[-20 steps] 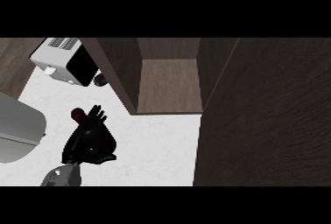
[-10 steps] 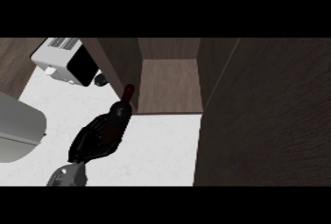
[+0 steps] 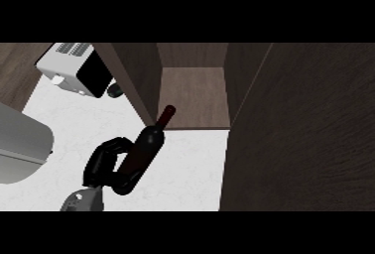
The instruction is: Pick up the wine, place it into the cabinet and close the cabinet
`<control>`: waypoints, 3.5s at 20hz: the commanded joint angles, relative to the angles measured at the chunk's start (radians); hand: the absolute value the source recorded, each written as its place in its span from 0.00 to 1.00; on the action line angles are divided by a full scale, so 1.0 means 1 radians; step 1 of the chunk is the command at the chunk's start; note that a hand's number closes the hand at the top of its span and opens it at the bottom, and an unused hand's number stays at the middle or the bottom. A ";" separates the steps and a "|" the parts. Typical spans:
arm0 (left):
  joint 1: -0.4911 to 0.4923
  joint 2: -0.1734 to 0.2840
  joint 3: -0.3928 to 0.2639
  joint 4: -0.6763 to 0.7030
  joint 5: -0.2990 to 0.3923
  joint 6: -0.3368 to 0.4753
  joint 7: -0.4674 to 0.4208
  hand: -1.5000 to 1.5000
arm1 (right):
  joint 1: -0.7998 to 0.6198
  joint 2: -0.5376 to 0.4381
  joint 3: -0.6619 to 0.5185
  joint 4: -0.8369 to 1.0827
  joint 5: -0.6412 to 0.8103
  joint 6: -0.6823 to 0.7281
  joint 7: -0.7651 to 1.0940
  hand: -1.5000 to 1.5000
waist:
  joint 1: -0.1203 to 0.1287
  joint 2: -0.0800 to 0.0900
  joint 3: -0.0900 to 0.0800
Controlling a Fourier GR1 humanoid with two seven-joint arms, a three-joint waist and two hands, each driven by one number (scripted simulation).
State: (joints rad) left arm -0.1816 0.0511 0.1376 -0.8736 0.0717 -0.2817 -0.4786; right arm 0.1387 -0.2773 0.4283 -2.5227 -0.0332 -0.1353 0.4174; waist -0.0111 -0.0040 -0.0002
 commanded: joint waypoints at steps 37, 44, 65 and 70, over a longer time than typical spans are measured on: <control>-0.067 -0.051 -0.471 -0.713 0.277 0.731 0.378 1.00 | 0.067 0.004 -0.064 -0.191 -0.105 0.054 0.056 0.00 | -0.013 0.002 0.001; -0.177 -0.051 -0.494 -0.563 0.282 0.817 0.354 1.00 | 0.031 0.011 -0.083 -0.205 -0.110 0.057 0.116 0.00 | -0.009 0.003 0.000; -0.339 -0.051 -0.550 -0.048 0.596 0.818 -0.022 1.00 | 0.106 0.011 -0.140 -0.209 -0.166 0.126 0.055 0.00 | -0.025 0.006 0.000; -0.440 -0.051 -0.570 0.049 0.728 0.805 -0.041 1.00 | 0.057 0.053 -0.095 -0.184 -0.102 0.098 0.072 0.00 | -0.027 0.007 -0.001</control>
State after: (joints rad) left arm -0.5655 0.0002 -0.4415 -0.8928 0.7314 0.5454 -0.4980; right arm 0.1587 -0.2237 0.3338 -2.5115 -0.0749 -0.0245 0.4035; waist -0.0362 0.0031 -0.0008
